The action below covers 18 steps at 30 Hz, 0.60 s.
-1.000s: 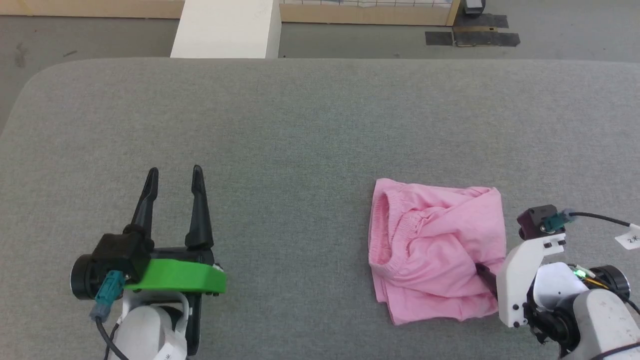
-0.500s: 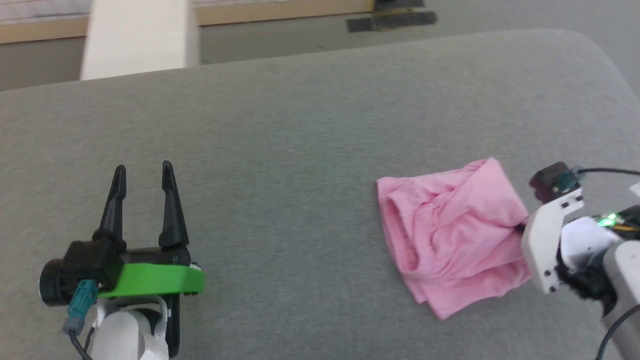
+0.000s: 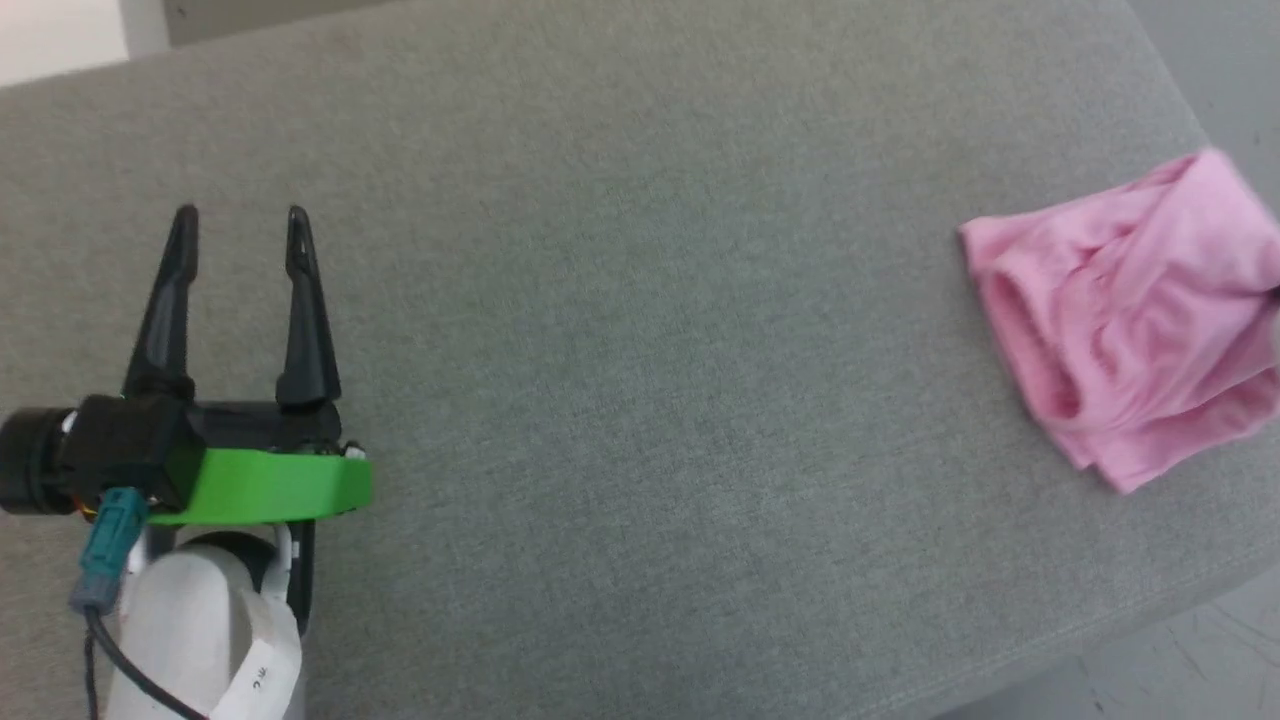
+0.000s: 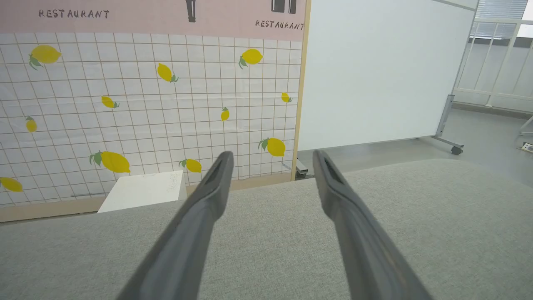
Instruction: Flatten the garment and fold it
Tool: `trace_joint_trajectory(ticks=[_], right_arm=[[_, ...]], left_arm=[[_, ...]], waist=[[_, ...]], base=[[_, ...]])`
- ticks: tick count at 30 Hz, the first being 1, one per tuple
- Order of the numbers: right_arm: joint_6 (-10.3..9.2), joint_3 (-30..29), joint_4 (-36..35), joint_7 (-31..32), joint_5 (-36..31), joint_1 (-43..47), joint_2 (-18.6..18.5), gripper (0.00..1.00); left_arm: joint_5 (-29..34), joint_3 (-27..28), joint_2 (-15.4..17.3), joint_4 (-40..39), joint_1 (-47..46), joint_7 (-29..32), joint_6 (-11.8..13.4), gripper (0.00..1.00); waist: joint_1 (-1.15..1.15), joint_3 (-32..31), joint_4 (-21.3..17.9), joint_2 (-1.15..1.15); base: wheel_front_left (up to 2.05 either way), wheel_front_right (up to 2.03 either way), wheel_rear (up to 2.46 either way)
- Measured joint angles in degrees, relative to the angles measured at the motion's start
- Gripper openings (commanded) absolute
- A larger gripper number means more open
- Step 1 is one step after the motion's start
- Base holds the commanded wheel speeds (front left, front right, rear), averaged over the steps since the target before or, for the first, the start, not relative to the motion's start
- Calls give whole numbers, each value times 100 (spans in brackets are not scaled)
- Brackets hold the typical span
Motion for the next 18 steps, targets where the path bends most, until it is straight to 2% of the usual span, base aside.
trace_joint_trajectory(ticks=[8, 9, 10, 14, 18], right_arm=[[1, -715, 1241, -563, -248, -489, -64, 0], [1, -822, 1395, -581, -302, -525, -54, 29], [1, -953, 1552, -609, -364, -567, -32, 98], [1, -1377, 1961, -800, -668, -696, 38, 100], [1, -1596, 1917, -1294, -810, -811, 114, 100]], left_arm=[[115, 80, 159, -413, -19, 291, 34, 100], [115, 80, 163, -447, -18, 307, 35, 100], [115, 81, 169, -471, -17, 316, 53, 100], [114, 83, 177, -465, -15, 331, 79, 100], [88, 69, 151, -321, 3, 256, 99, 100]], waist=[[0, 770, 16, 0], [0, 845, 31, 0], [0, 911, 48, 0], [0, 1022, 154, 0], [1, 913, 220, 0]], base=[[0, 0, 0], [0, 0, 0], [0, 0, 0], [0, 0, 0], [0, 0, 0]])
